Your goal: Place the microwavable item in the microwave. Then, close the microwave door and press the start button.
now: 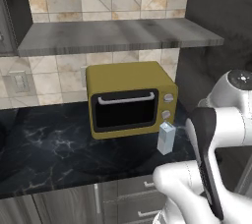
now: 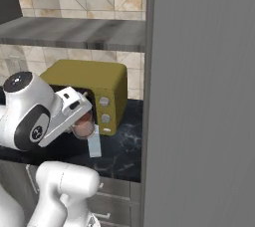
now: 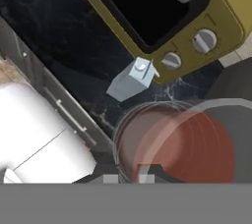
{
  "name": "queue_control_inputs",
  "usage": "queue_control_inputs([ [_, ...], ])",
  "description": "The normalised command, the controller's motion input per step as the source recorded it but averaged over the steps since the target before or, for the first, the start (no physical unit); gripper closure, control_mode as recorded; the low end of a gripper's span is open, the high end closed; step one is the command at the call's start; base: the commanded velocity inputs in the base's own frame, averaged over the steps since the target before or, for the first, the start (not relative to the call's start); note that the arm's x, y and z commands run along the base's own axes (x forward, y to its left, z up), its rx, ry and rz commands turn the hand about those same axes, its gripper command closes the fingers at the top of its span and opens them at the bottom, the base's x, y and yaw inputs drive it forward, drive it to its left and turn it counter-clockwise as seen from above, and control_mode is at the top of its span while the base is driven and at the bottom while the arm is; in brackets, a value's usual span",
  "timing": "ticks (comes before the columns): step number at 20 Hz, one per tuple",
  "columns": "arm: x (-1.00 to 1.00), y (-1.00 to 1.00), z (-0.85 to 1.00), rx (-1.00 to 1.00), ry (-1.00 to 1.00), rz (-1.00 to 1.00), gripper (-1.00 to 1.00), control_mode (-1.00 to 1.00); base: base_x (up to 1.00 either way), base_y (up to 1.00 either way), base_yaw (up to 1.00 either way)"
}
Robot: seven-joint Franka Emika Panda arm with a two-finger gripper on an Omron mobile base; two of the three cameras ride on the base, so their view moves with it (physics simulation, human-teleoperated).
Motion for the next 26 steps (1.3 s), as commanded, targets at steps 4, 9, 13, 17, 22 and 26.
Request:
queue_control_inputs([
  [4, -0.23, 0.25, 0.00, 0.00, -0.04, 0.01, 1.00, -1.00, 0.00, 0.00, 0.00],
  [9, -0.31, 0.19, 0.00, 0.00, -0.03, 0.00, 1.00, 1.00, -0.60, 0.25, 0.00],
  [13, 0.00, 0.00, 0.00, 0.00, 0.00, 0.00, 1.00, 1.00, -1.00, 0.17, -0.04],
  [17, 0.00, 0.00, 0.00, 0.00, 0.00, 0.00, 1.00, 1.00, -1.00, 0.00, -0.18],
  [22, 0.00, 0.00, 0.00, 0.00, 0.00, 0.00, 1.00, 1.00, -1.00, 0.00, -0.35],
  [26, 0.00, 0.00, 0.00, 0.00, 0.00, 0.00, 1.00, 1.00, -1.00, -0.28, -0.42],
])
